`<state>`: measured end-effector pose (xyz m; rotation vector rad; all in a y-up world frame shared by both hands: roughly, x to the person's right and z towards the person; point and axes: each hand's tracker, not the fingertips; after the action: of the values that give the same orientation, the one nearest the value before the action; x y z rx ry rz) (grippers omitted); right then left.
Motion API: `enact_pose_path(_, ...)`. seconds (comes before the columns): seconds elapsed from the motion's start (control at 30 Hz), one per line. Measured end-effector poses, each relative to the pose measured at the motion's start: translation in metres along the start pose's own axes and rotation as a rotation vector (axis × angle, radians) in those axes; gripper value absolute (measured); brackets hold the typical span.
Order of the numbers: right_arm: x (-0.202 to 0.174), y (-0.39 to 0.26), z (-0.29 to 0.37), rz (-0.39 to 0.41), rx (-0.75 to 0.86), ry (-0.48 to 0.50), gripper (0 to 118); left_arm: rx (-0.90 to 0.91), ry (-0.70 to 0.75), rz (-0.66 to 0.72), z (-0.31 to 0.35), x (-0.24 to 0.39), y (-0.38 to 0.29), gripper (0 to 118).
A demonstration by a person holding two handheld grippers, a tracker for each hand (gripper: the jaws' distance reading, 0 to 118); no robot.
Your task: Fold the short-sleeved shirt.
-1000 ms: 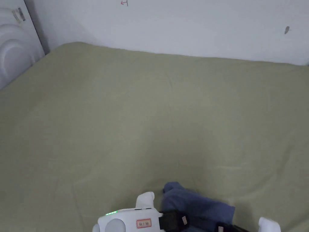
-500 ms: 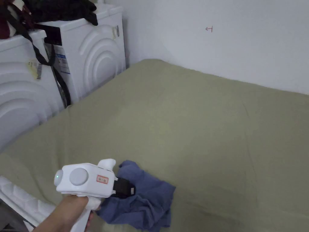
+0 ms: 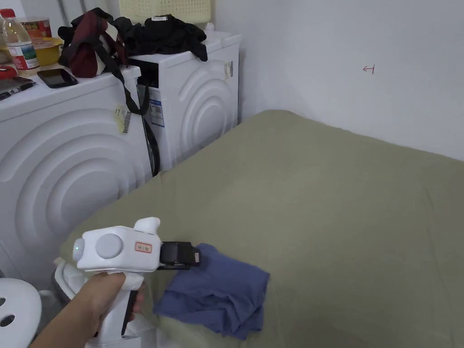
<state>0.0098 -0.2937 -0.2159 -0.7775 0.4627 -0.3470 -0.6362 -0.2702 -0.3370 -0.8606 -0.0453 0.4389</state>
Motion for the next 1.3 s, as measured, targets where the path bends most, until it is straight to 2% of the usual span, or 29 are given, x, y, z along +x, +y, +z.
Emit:
enact_pose_path(0.03,-0.002,0.000,0.002,0.004,0.008,-0.002,7,0.027,0.104,-0.025,0.005,0.004,0.000,98)
enact_pose_path(0.07,-0.003,0.000,0.005,0.009,0.021,-0.009,7,0.044,0.186,-0.054,0.010,0.008,-0.001,69)
enact_pose_path(0.1,-0.004,0.000,0.009,0.018,0.032,-0.022,7,0.071,0.235,-0.065,0.024,0.027,-0.009,22)
enact_pose_path(0.13,-0.004,0.001,0.014,0.030,0.053,-0.063,7,0.112,0.263,-0.090,0.029,0.040,-0.013,0)
enact_pose_path(0.2,-0.003,0.006,0.025,0.036,0.071,-0.123,7,0.228,0.305,-0.176,0.037,0.081,-0.028,0)
enact_pose_path(0.27,-0.002,0.016,0.044,0.049,0.119,-0.192,7,0.277,0.152,-0.208,0.045,0.136,-0.043,0)
enact_pose_path(0.33,0.000,0.027,0.063,0.071,0.173,-0.245,7,0.334,0.143,-0.301,0.049,0.195,-0.060,0)
enact_pose_path(0.4,-0.002,0.044,0.088,0.120,0.231,-0.316,7,0.429,0.089,-0.378,0.059,0.256,-0.073,0)
enact_pose_path(0.5,-0.009,0.075,0.130,0.206,0.341,-0.401,7,0.501,-0.095,-0.370,0.078,0.341,-0.090,0)
enact_pose_path(0.57,-0.013,0.096,0.161,0.265,0.449,-0.468,7,0.553,-0.120,-0.474,0.093,0.400,-0.102,0)
enact_pose_path(0.67,-0.020,0.122,0.196,0.321,0.543,-0.571,7,0.637,-0.164,-0.611,0.115,0.457,-0.116,0)
enact_pose_path(0.8,-0.024,0.136,0.227,0.314,0.647,-0.651,7,0.683,-0.158,-0.612,0.138,0.487,-0.134,0)
enact_pose_path(0.9,-0.025,0.142,0.232,0.296,0.623,-0.705,7,0.664,-0.115,-0.575,0.140,0.493,-0.141,0)
enact_pose_path(0.97,-0.027,0.141,0.233,0.301,0.634,-0.694,7,0.645,-0.149,-0.574,0.141,0.491,-0.146,0)
enact_pose_path(1.1,-0.035,0.140,0.236,0.299,0.648,-0.680,7,0.652,-0.104,-0.616,0.144,0.493,-0.147,2)
enact_pose_path(1.17,-0.032,0.140,0.240,0.267,0.671,-0.641,12,0.654,-0.119,-0.612,0.151,0.493,-0.144,8)
enact_pose_path(1.27,-0.029,0.141,0.241,0.257,0.669,-0.648,19,0.682,-0.121,-0.617,0.160,0.492,-0.142,15)
enact_pose_path(1.3,-0.029,0.141,0.241,0.257,0.666,-0.649,32,0.688,-0.121,-0.621,0.162,0.492,-0.142,21)
